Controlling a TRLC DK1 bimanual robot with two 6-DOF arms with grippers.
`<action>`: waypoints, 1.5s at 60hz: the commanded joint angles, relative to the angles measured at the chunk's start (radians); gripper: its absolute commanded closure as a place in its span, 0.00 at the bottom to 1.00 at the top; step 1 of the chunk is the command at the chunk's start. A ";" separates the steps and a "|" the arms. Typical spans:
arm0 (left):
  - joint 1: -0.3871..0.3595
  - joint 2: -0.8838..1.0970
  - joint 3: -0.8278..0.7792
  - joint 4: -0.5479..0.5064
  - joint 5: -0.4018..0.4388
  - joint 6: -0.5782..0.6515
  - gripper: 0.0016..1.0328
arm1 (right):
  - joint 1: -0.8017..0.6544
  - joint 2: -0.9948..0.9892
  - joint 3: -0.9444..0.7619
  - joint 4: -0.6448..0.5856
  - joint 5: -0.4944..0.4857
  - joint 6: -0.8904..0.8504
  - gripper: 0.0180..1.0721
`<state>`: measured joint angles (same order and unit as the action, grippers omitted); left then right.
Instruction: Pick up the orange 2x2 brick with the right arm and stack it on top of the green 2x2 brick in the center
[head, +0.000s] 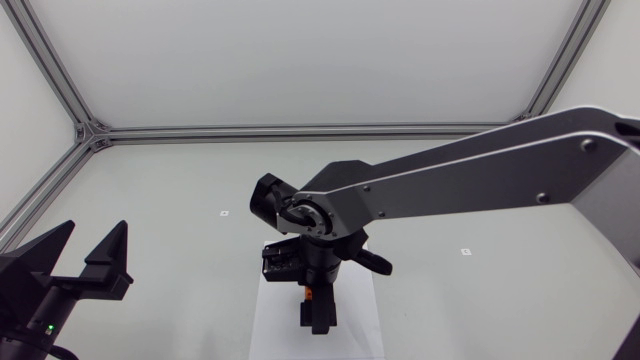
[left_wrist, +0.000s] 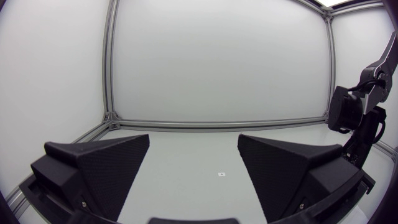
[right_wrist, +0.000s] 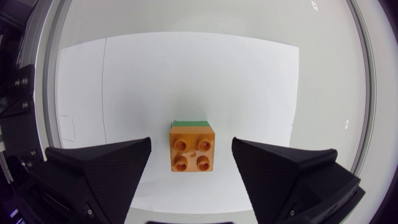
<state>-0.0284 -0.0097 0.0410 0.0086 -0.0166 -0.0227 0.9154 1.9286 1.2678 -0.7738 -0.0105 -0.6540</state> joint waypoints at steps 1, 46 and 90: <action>0.002 -0.006 -0.041 -0.010 0.001 0.006 0.04 | 0.000 0.003 -0.012 0.001 0.001 0.013 0.04; 0.002 -0.006 -0.041 -0.010 0.001 0.006 0.04 | -0.012 0.026 -0.038 0.047 -0.003 0.025 0.04; 0.002 -0.006 -0.041 -0.010 0.001 0.006 0.04 | -0.013 0.043 -0.081 0.079 -0.013 0.017 0.34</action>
<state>-0.0284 -0.0097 0.0410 0.0086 -0.0166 -0.0227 0.9012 1.9415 1.2205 -0.6983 -0.0216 -0.6468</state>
